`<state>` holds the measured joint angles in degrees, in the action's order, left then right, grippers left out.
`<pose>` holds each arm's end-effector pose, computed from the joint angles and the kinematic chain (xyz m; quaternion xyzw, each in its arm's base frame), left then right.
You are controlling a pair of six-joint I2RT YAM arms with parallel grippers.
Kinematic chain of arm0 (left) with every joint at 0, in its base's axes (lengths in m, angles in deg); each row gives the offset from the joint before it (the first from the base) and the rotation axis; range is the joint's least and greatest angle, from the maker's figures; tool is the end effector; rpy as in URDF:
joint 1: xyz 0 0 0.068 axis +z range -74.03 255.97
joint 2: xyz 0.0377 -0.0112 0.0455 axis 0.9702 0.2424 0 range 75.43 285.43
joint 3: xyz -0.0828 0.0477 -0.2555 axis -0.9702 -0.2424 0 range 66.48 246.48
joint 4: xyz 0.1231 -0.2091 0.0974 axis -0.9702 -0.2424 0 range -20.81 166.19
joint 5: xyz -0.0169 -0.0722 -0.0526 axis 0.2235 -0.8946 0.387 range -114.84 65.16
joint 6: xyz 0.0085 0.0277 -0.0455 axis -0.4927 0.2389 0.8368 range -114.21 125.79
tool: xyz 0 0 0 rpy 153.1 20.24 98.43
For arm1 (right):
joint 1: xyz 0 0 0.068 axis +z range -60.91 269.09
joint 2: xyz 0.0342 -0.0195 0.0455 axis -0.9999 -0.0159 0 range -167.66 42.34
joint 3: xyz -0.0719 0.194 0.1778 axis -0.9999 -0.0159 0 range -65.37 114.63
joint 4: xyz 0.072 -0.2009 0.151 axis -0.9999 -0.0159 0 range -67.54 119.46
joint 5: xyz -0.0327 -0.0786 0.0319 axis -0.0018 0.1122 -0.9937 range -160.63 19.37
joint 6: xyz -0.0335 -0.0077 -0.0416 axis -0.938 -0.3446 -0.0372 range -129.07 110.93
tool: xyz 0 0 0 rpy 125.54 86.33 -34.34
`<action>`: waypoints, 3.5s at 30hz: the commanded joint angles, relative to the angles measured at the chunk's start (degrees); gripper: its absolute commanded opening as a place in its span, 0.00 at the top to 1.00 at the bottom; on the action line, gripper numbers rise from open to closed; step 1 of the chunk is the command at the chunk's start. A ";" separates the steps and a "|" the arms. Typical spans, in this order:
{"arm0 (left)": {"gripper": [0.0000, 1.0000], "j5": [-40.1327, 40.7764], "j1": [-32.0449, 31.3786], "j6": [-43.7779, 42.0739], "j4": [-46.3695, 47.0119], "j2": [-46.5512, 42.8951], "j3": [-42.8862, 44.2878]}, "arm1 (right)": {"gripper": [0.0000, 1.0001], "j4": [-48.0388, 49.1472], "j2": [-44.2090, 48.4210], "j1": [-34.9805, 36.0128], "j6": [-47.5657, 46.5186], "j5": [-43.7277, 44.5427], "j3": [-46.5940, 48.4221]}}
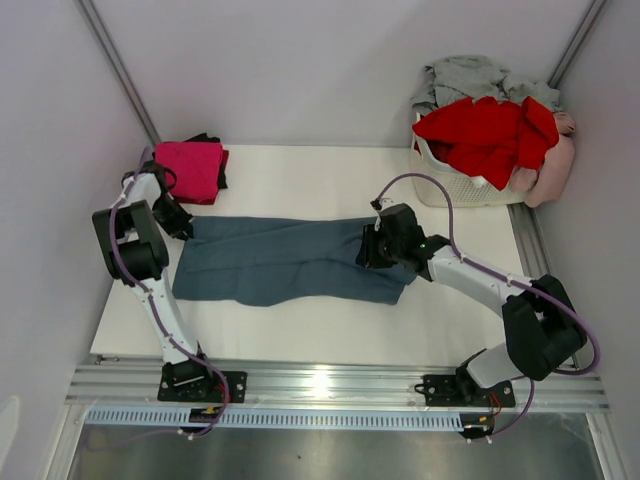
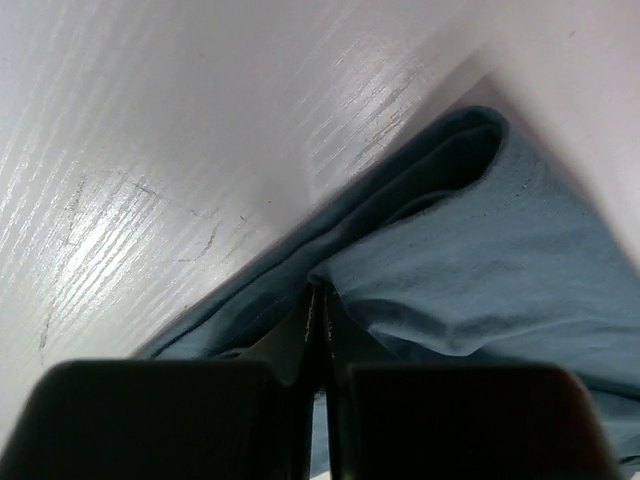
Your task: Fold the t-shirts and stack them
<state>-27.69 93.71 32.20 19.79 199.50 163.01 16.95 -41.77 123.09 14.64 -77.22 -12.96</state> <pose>0.4048 0.1275 0.1631 -0.3740 0.9256 -0.0287 0.0509 0.2558 0.1774 0.2220 -0.1048 0.9140 0.2338 0.3145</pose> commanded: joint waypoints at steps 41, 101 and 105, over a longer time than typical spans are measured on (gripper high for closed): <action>0.56 7.51 -0.77 0.65 -4.86 7.15 23.97 | 0.66 0.56 -6.23 -0.86 -1.29 2.99 7.62; 0.48 -4.17 -5.17 10.76 18.87 -29.58 -30.15 | 0.67 -2.41 -0.62 -3.76 6.18 5.45 -3.89; 0.43 -2.34 -5.17 11.64 17.38 -35.89 -34.65 | 0.66 -6.82 5.34 -3.33 7.23 6.33 -5.73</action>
<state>-29.77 88.75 41.82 38.06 170.08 130.99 13.98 -42.45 119.26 19.99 -72.41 -17.47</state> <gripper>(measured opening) 0.560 0.337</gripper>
